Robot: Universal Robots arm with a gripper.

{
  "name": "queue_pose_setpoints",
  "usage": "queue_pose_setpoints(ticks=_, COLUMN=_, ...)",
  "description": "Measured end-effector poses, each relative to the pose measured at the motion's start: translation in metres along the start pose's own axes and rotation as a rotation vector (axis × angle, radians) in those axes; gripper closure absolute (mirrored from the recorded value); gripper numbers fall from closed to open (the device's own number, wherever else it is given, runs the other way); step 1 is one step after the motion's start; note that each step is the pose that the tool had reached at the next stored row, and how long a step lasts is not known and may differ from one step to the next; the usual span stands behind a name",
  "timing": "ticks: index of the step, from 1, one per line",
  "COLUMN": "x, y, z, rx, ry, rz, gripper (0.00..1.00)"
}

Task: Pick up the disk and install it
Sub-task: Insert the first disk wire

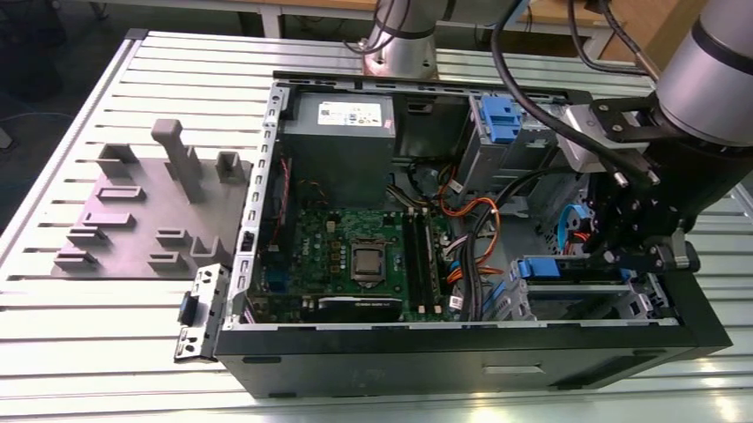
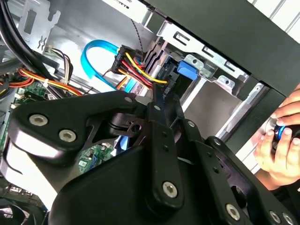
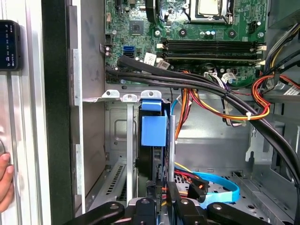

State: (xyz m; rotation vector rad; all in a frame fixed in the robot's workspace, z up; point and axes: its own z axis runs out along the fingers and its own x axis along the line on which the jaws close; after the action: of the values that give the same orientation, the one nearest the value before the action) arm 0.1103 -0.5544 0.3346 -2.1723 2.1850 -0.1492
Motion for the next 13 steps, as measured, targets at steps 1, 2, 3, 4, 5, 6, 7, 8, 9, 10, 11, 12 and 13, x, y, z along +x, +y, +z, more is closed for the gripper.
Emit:
queue_pose_setpoints(ticks=1, x=0.0, y=-0.0001, z=-0.0008, rx=-0.0002, ry=0.0, rz=0.0, gripper=0.76)
queue_pose_setpoints(ticks=2, x=0.0, y=-0.0002, z=-0.0013, rx=-0.0004, ry=-0.0002, rz=0.0, gripper=0.76)
queue_pose_setpoints(ticks=3, x=0.0, y=-0.0002, z=-0.0014, rx=-0.0006, ry=-0.0004, rz=0.0, gripper=0.76)
queue_pose_setpoints(ticks=4, x=0.0001, y=-0.0003, z=-0.0019, rx=-0.0007, ry=-0.0002, rz=0.0, gripper=0.76)
queue_pose_setpoints(ticks=5, x=0.0001, y=-0.0004, z=-0.0026, rx=-0.0009, ry=0.0, rz=0.0, gripper=0.76)
queue_pose_setpoints(ticks=6, x=0.0001, y=-0.0005, z=-0.0029, rx=-0.0012, ry=0.0, rz=0.0, gripper=0.76)
queue_pose_setpoints(ticks=7, x=0.0001, y=-0.0005, z=-0.003, rx=-0.0013, ry=-0.0003, rz=0.0, gripper=0.76)
queue_pose_setpoints(ticks=8, x=0.0001, y=-0.0005, z=-0.003, rx=-0.0014, ry=-0.0004, rz=0.0, gripper=0.76)
queue_pose_setpoints(ticks=9, x=0.0001, y=-0.0005, z=-0.0031, rx=-0.0014, ry=-0.0004, rz=0.0, gripper=0.76)
queue_pose_setpoints(ticks=10, x=0.0001, y=-0.0005, z=-0.0032, rx=-0.0014, ry=-0.0003, rz=0.0, gripper=0.76)
queue_pose_setpoints(ticks=11, x=0.0001, y=-0.0005, z=-0.0032, rx=-0.0014, ry=-0.0001, rz=0.0, gripper=0.76)
queue_pose_setpoints(ticks=12, x=0.0001, y=-0.0005, z=-0.0032, rx=-0.0014, ry=-0.0001, rz=0.0, gripper=0.76)
queue_pose_setpoints(ticks=13, x=0.0001, y=-0.0005, z=-0.0032, rx=-0.0014, ry=-0.0002, rz=0.0, gripper=0.76)
